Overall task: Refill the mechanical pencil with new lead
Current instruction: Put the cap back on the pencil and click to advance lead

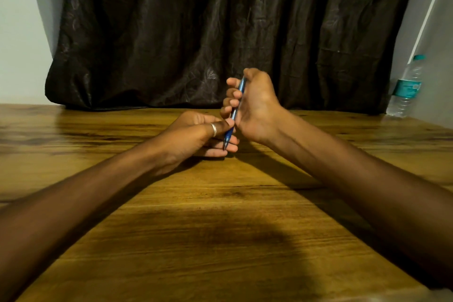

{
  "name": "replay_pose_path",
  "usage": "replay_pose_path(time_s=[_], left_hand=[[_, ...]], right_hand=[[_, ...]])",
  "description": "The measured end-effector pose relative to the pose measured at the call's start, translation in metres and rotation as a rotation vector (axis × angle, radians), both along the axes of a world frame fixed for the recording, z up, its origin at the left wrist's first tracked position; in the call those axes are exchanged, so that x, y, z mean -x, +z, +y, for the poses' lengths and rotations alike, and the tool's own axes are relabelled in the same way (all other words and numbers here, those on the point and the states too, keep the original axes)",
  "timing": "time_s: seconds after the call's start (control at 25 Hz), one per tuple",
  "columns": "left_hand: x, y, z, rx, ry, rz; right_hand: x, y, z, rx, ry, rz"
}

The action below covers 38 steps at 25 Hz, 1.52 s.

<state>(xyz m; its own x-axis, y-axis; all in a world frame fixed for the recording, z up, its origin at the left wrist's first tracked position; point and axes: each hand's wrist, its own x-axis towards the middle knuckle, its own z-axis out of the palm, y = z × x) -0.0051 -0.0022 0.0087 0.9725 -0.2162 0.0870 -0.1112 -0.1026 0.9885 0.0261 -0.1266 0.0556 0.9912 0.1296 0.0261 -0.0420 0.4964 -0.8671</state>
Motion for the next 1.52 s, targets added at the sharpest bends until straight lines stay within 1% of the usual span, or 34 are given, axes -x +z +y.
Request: replay_pose_path(time_s=[0.12,0.24,0.44,0.92,1.24,1.52], left_hand=[[-0.001,0.001,0.002,0.115,-0.077,0.115],[0.000,-0.003,0.002,0.180,-0.125,0.171],[0.001,-0.006,0.000,0.179,-0.156,0.187],[0.003,-0.005,0.000,0.165,-0.224,0.223],[0.003,-0.004,0.000,0.111,-0.257,0.233],[0.003,-0.004,-0.001,0.103,-0.254,0.227]], right_hand=[[-0.005,0.008,0.003,-0.055,-0.017,-0.008],[-0.009,0.001,0.003,-0.084,-0.003,-0.017],[-0.011,-0.012,-0.004,-0.118,0.008,-0.046],[-0.008,-0.014,-0.006,-0.125,-0.019,-0.067],[-0.008,-0.013,-0.007,-0.068,-0.011,-0.104],[-0.007,-0.012,-0.009,-0.046,-0.024,-0.109]])
